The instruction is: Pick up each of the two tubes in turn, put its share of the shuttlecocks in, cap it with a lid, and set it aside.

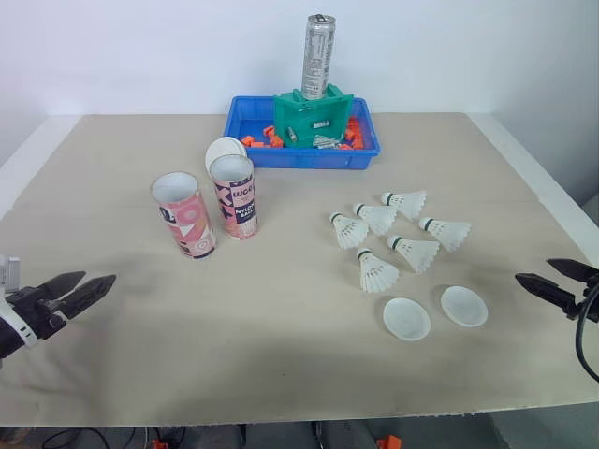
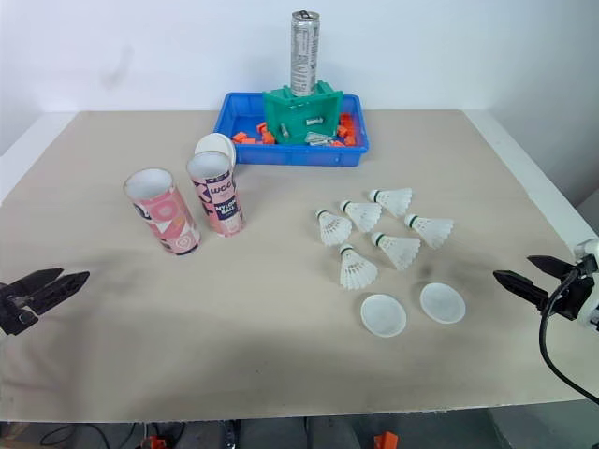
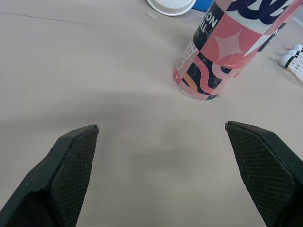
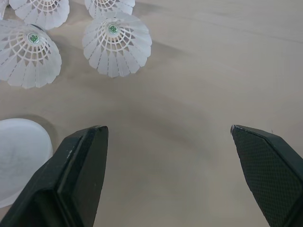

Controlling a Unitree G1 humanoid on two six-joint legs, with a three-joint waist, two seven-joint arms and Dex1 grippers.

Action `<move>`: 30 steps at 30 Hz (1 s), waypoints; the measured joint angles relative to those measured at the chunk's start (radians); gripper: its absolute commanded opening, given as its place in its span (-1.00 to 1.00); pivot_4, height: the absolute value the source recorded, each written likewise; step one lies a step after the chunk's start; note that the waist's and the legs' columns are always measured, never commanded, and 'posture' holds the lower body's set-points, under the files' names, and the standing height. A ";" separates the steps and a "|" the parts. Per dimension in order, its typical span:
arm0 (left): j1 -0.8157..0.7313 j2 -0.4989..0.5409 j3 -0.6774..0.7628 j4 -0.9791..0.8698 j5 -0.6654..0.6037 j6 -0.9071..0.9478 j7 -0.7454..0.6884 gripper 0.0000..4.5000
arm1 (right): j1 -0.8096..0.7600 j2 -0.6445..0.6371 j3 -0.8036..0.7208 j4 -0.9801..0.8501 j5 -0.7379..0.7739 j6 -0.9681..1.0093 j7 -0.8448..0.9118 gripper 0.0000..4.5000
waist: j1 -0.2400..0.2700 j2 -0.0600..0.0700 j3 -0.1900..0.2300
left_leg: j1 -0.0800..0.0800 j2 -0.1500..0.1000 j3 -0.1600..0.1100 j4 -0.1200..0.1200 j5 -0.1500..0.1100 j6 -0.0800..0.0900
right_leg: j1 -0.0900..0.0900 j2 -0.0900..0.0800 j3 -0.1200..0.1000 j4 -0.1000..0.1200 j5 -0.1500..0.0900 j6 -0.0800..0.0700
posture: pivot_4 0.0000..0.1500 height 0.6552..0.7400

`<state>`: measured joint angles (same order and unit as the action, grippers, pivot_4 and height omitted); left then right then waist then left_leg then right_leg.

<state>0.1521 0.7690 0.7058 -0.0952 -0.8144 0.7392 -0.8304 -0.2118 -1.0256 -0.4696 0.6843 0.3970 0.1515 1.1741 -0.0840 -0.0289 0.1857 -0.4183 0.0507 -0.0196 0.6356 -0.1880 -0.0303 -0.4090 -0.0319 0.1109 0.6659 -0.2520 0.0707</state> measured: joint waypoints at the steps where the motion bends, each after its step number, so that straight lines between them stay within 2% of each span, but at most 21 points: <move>1: 0.001 0.000 0.000 0.000 0.000 0.000 0.000 1.00 | 0.000 0.000 0.000 0.000 0.000 0.000 0.000 0.97 | 0.000 0.000 0.000 | 0.000 0.000 0.000 0.000 0.000 0.000 | 0.000 0.000 0.000 0.000 0.000 0.000 | 1.00 0.23; 9: -0.007 0.001 -0.002 0.037 0.000 -0.004 -0.045 1.00 | 0.003 0.007 0.000 -0.012 0.010 0.004 0.000 0.97 | 0.000 0.000 0.000 | 0.000 0.000 0.000 0.000 0.000 0.000 | 0.000 0.000 0.000 0.000 0.000 0.000 | 1.00 0.23; 14: -0.072 -0.028 -0.005 0.143 0.074 -0.194 -0.066 1.00 | 0.022 0.033 -0.021 -0.117 0.070 0.070 0.003 0.97 | 0.000 0.000 0.000 | 0.000 0.000 0.000 0.000 0.000 0.000 | 0.000 0.001 0.001 0.000 0.000 0.000 | 1.00 0.23; 18: -0.071 -0.063 -0.075 0.156 0.162 -0.361 -0.105 1.00 | 0.044 0.071 -0.048 -0.374 0.175 0.184 -0.017 0.97 | 0.000 0.001 0.000 | 0.000 0.001 0.000 0.000 0.000 0.000 | 0.000 0.002 0.001 0.000 0.000 0.000 | 1.00 0.23; 22: -0.129 -0.112 -0.142 0.159 0.178 -0.414 -0.115 1.00 | 0.026 0.086 -0.038 -0.730 0.296 0.305 -0.085 0.97 | 0.008 0.000 -0.001 | -0.001 0.002 -0.003 0.000 0.000 0.000 | 0.000 0.004 0.001 0.001 0.001 0.001 | 1.00 0.23; 26: -0.189 -0.127 -0.195 0.185 0.203 -0.463 -0.119 1.00 | 0.007 0.135 0.020 -0.926 0.375 0.384 -0.147 0.97 | 0.013 -0.005 -0.004 | -0.002 0.003 -0.004 0.000 0.000 0.000 | 0.001 0.006 0.001 0.000 0.001 0.000 | 1.00 0.23; 30: -0.251 -0.135 -0.253 0.246 0.240 -0.524 -0.137 1.00 | 0.000 0.208 0.128 -1.035 0.421 0.444 -0.208 0.97 | 0.016 -0.005 -0.004 | -0.003 0.003 -0.004 0.001 0.000 0.000 | 0.000 0.006 0.001 0.000 0.001 0.001 | 1.00 0.23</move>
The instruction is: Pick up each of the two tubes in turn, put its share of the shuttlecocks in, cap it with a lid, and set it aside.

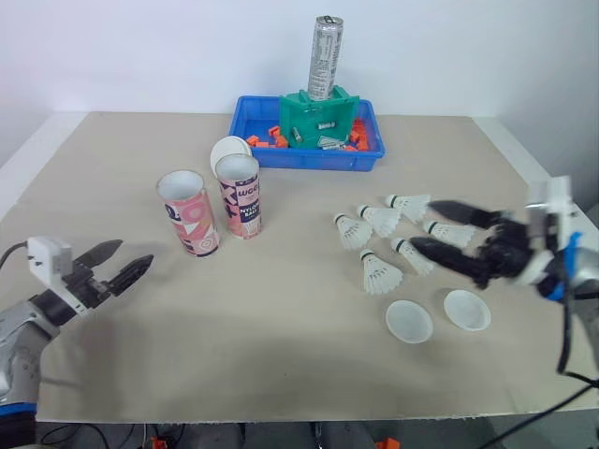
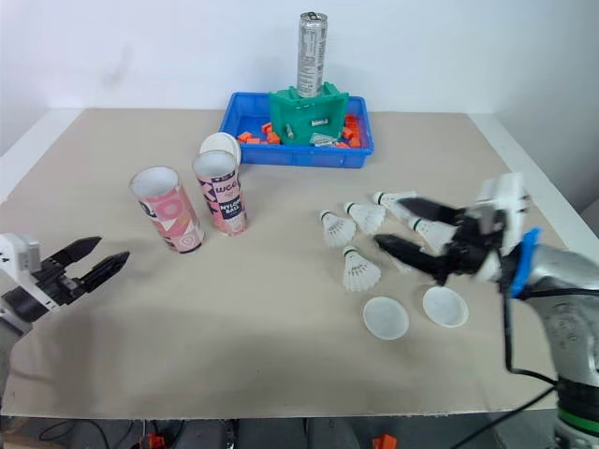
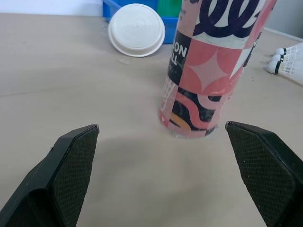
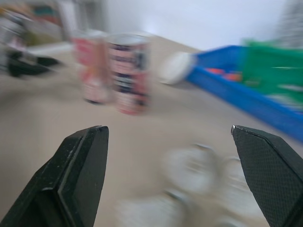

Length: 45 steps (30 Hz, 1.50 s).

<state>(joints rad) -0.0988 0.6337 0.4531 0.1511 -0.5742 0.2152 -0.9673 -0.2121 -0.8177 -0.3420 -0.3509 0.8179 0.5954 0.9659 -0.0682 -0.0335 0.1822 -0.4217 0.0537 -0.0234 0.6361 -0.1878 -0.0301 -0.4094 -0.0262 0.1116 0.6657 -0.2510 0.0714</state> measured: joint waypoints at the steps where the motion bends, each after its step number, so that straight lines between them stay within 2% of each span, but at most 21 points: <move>1: -0.015 0.000 -0.023 0.018 0.014 -0.025 -0.015 1.00 | -0.008 0.020 0.032 -0.026 0.001 0.009 -0.023 0.97 | 0.001 0.000 0.000 | 0.000 0.000 0.000 0.000 0.000 0.000 | 0.000 0.000 0.000 0.000 0.000 0.000 | 1.00 0.23; 5: -0.119 -0.021 -0.091 0.140 0.060 -0.108 -0.058 1.00 | -0.044 0.109 0.174 -0.110 -0.004 0.024 -0.096 0.97 | 0.005 0.000 0.000 | -0.001 0.001 -0.002 0.000 0.000 0.000 | -0.001 0.002 -0.001 0.000 0.000 0.000 | 1.00 0.23; 13: -0.310 -0.071 -0.169 0.373 0.127 -0.245 -0.094 1.00 | -0.098 0.157 0.276 -0.165 -0.039 0.039 -0.178 0.97 | 0.021 0.000 0.000 | -0.002 0.001 -0.003 0.000 0.000 0.000 | -0.001 0.002 -0.002 0.000 0.003 0.004 | 1.00 0.23; 24: -0.511 -0.135 -0.250 0.654 0.219 -0.396 -0.158 1.00 | -0.109 0.162 0.288 -0.198 -0.024 0.053 -0.206 0.97 | 0.024 0.000 0.000 | -0.003 0.001 -0.006 0.000 0.000 0.000 | 0.000 0.003 -0.004 0.000 0.003 0.004 | 1.00 0.23; 35: -0.647 -0.160 -0.262 0.861 0.282 -0.517 -0.171 1.00 | -0.086 0.177 0.303 -0.244 -0.007 0.071 -0.243 0.97 | 0.023 0.000 0.000 | -0.003 0.000 -0.007 0.000 0.000 0.000 | 0.000 0.003 -0.005 0.000 0.003 0.004 | 1.00 0.23; 41: -0.670 -0.186 -0.263 0.914 0.302 -0.538 -0.167 1.00 | -0.074 0.176 0.301 -0.257 0.000 0.073 -0.256 0.97 | 0.023 0.000 0.000 | -0.003 0.001 -0.007 0.000 0.000 0.000 | 0.000 0.003 -0.005 0.000 0.003 0.004 | 1.00 0.23; 43: -0.678 -0.186 -0.260 0.925 0.302 -0.538 -0.168 0.75 | -0.072 0.176 0.301 -0.257 0.001 0.073 -0.259 1.00 | 0.023 0.000 0.000 | -0.003 0.001 -0.008 0.000 0.000 0.000 | 0.000 0.003 -0.005 0.000 0.003 0.004 | 1.00 0.23; 45: -0.683 -0.187 -0.258 0.930 0.301 -0.538 -0.161 0.40 | -0.068 0.175 0.300 -0.259 0.002 0.073 -0.266 1.00 | 0.023 0.000 0.000 | -0.003 0.001 -0.008 0.000 0.000 0.000 | 0.000 0.003 -0.005 0.000 0.003 0.004 | 1.00 0.23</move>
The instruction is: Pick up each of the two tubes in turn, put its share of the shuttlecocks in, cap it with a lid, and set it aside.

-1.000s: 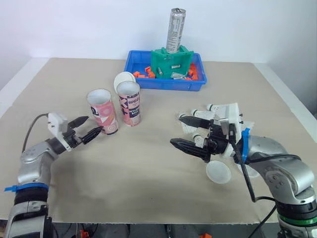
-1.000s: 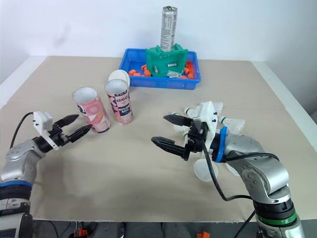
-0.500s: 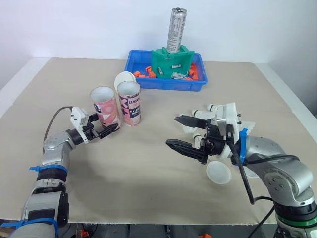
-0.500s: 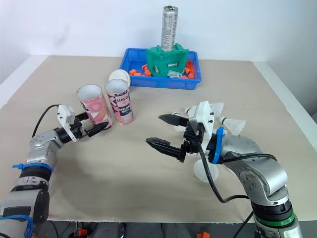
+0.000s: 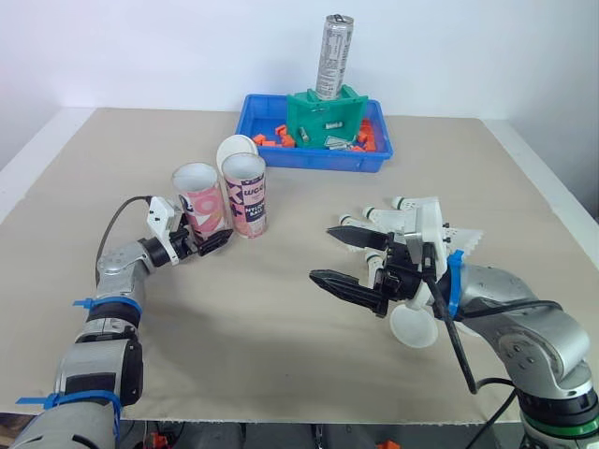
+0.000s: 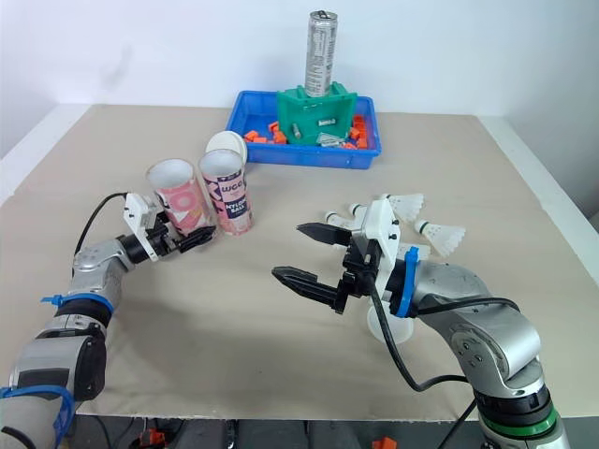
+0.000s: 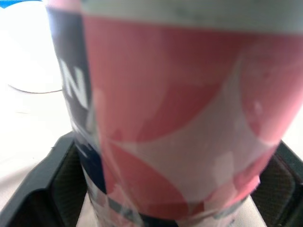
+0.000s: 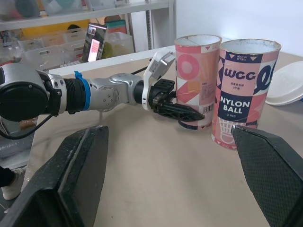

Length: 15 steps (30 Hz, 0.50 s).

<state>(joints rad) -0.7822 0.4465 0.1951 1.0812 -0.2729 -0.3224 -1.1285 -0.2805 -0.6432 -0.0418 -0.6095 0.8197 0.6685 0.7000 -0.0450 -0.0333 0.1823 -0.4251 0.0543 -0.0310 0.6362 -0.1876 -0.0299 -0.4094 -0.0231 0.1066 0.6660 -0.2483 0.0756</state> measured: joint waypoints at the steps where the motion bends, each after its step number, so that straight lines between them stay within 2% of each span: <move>1: 0.000 -0.001 0.001 0.000 0.000 0.000 0.004 0.25 | 0.001 -0.001 0.000 -0.001 0.000 0.000 -0.001 1.00 | 0.000 0.000 0.000 | 0.000 0.000 0.000 0.000 0.000 0.000 | 0.000 0.000 0.000 0.000 0.000 0.000 | 1.00 0.23; 9: 0.013 0.006 0.020 -0.019 -0.015 -0.002 0.004 0.25 | 0.005 -0.015 -0.007 -0.007 0.002 0.000 -0.001 1.00 | 0.000 0.000 0.000 | 0.000 0.000 0.000 0.000 0.000 0.000 | 0.000 0.000 0.000 0.000 0.000 0.000 | 1.00 0.23; 15: 0.132 0.082 0.028 -0.245 -0.064 0.100 -0.069 0.25 | 0.079 -0.051 -0.050 -0.024 0.002 0.005 -0.005 1.00 | -0.001 0.000 0.000 | 0.000 0.001 0.000 -0.001 0.000 0.000 | 0.000 0.000 -0.001 0.000 0.000 -0.002 | 1.00 0.23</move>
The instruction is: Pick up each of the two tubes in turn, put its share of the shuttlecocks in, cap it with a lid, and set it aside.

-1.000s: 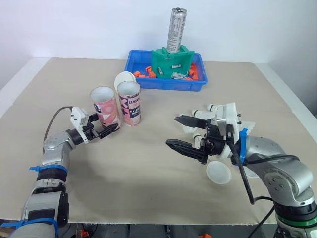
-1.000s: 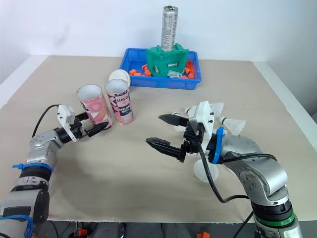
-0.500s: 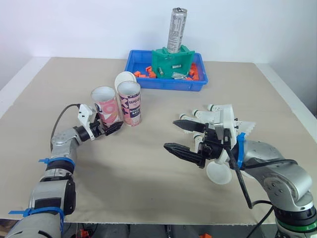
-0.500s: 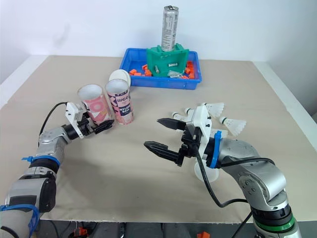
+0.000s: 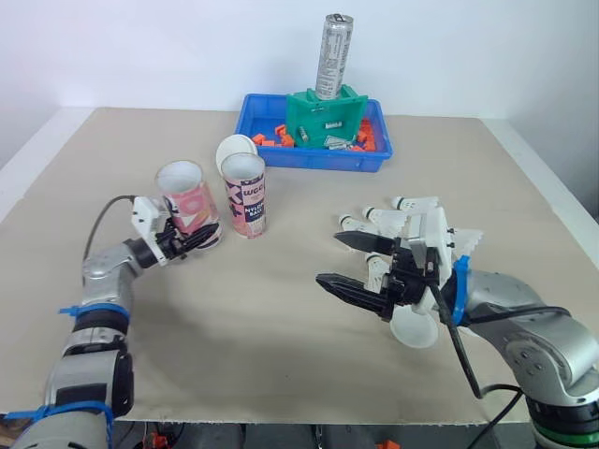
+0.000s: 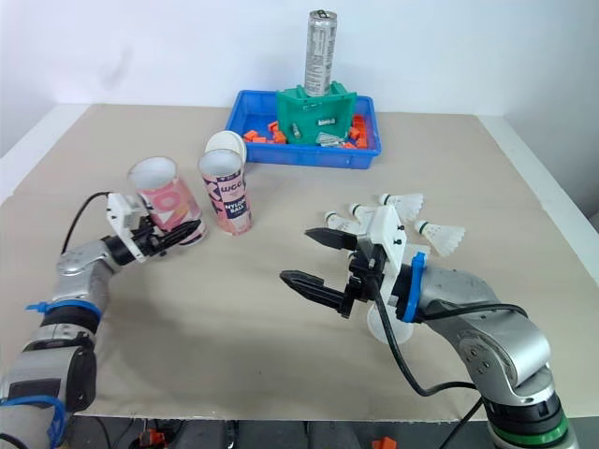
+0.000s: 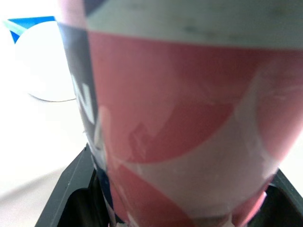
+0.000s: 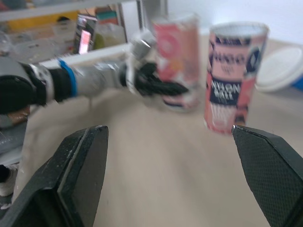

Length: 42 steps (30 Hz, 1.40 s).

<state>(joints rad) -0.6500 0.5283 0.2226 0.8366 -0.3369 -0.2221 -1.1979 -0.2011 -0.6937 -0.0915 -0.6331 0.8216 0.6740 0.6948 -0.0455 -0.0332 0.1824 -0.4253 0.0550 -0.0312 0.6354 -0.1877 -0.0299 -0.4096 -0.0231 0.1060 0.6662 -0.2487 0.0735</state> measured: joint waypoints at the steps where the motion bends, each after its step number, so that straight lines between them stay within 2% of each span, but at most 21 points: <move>1: 0.032 0.026 -0.015 -0.087 -0.016 0.069 -0.030 0.25 | 0.020 -0.012 -0.017 -0.021 0.002 0.003 -0.005 1.00 | 0.000 0.000 0.000 | -0.001 0.000 0.000 0.000 0.000 0.000 | 0.000 0.000 0.000 0.000 0.000 0.000 | 1.00 0.23; 5: 0.109 0.126 -0.058 -0.296 -0.042 0.242 -0.124 0.25 | 0.098 -0.070 -0.092 -0.076 0.031 0.024 -0.004 1.00 | 0.000 0.000 0.000 | -0.001 0.000 0.000 0.000 0.000 0.000 | 0.000 -0.001 -0.001 0.000 -0.001 0.000 | 1.00 0.23; 10: 0.155 0.281 -0.155 -0.555 -0.069 0.470 -0.280 0.25 | 0.265 -0.174 -0.289 -0.170 0.141 0.069 0.022 1.00 | 0.002 0.000 0.000 | 0.000 0.001 -0.001 0.000 0.000 0.000 | 0.001 -0.001 -0.002 0.000 -0.004 -0.004 | 1.00 0.23; 13: 0.147 0.338 -0.231 -0.635 -0.055 0.508 -0.362 0.25 | 0.387 -0.194 -0.327 -0.234 0.166 0.082 0.025 1.00 | 0.002 0.000 0.000 | 0.002 0.003 0.000 0.000 0.000 0.000 | 0.001 0.000 -0.003 0.000 -0.005 -0.007 | 1.00 0.23; 16: 0.132 0.365 -0.303 -0.660 -0.041 0.508 -0.396 0.25 | 0.446 -0.180 -0.340 -0.244 0.152 0.080 0.006 1.00 | 0.001 0.000 0.000 | 0.002 0.003 0.001 0.001 0.000 0.000 | 0.001 0.000 -0.003 0.000 -0.004 -0.007 | 1.00 0.23; 22: 0.058 0.412 -0.495 -0.632 -0.013 0.420 -0.409 0.25 | 0.478 -0.086 -0.211 -0.247 0.017 0.068 -0.135 1.00 | 0.001 0.000 0.000 | 0.001 0.003 0.002 0.001 0.000 0.000 | 0.000 0.000 -0.002 0.000 -0.004 -0.007 | 1.00 0.23; 27: -0.005 0.444 -0.589 -0.596 -0.016 0.335 -0.417 0.25 | 0.456 -0.035 -0.111 -0.247 -0.065 0.081 -0.253 1.00 | 0.000 0.000 0.000 | 0.001 0.003 0.002 0.001 0.000 0.000 | 0.000 0.001 -0.002 0.000 -0.005 -0.007 | 1.00 0.23; 33: -0.040 0.452 -0.639 -0.577 -0.019 0.293 -0.418 0.25 | 0.377 0.021 -0.038 -0.246 -0.141 0.123 -0.383 1.00 | 0.001 0.000 0.000 | 0.002 0.004 0.001 0.001 0.001 0.001 | 0.000 0.001 -0.002 0.000 -0.004 -0.008 | 1.00 0.23; 42: -0.042 0.459 -0.650 -0.606 -0.036 0.320 -0.414 0.25 | 0.344 0.070 0.020 -0.220 -0.215 0.141 -0.441 1.00 | 0.001 0.001 0.000 | 0.001 0.004 0.002 0.001 0.001 0.001 | 0.000 0.001 -0.002 0.000 -0.004 -0.007 | 1.00 0.23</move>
<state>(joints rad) -0.6917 0.9876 -0.4271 0.2305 -0.3725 0.0974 -1.6123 0.1427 -0.6234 -0.0716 -0.8529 0.6061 0.8147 0.2537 -0.0446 -0.0324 0.1820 -0.4245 0.0587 -0.0296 0.6361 -0.1871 -0.0289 -0.4097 -0.0218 0.1044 0.6664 -0.2532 0.0663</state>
